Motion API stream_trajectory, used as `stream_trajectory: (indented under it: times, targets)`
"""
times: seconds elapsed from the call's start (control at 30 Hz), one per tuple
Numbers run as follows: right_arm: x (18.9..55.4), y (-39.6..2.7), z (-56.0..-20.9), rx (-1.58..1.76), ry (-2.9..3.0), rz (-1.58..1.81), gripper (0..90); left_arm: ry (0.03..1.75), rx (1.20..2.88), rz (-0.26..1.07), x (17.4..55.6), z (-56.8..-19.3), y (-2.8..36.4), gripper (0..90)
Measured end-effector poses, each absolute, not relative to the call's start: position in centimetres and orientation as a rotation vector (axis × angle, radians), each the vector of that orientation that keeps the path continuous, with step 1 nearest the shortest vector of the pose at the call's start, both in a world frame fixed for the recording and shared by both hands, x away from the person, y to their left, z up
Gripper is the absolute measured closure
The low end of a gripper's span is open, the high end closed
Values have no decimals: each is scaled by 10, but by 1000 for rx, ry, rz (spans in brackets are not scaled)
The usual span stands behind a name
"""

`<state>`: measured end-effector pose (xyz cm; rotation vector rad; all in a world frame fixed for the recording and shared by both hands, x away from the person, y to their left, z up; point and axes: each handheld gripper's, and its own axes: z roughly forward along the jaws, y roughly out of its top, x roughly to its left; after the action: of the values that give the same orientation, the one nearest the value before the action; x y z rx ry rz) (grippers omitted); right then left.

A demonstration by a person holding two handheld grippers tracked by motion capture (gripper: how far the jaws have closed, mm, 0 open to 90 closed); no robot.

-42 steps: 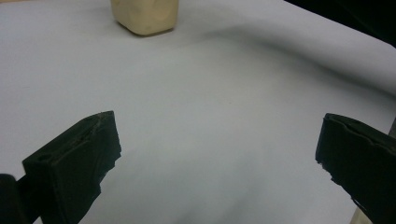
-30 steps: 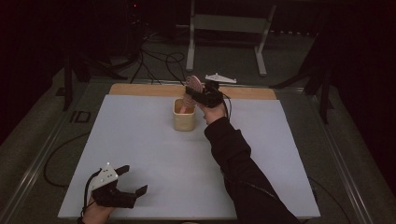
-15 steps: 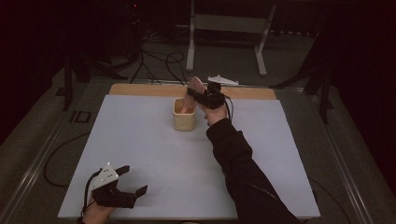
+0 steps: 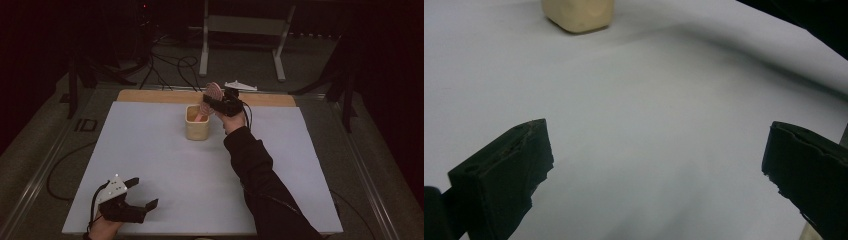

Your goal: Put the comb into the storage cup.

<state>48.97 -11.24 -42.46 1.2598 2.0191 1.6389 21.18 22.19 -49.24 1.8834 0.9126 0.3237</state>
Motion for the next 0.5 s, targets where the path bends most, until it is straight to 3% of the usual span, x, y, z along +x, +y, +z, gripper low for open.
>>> stream_trajectory:
  times: [0.13, 0.27, 0.5]
  targets:
    - [491, -113, -426, 1275, 2038, 1664, 360, 914, 1878, 327, 211, -492, 222, 2]
    - [491, -112, -424, 1283, 2045, 1635, 213, 918, 1876, 328, 212, -492, 222, 3]
    - [487, -110, -422, 1273, 2069, 1591, 94, 918, 1879, 328, 212, -492, 222, 3]
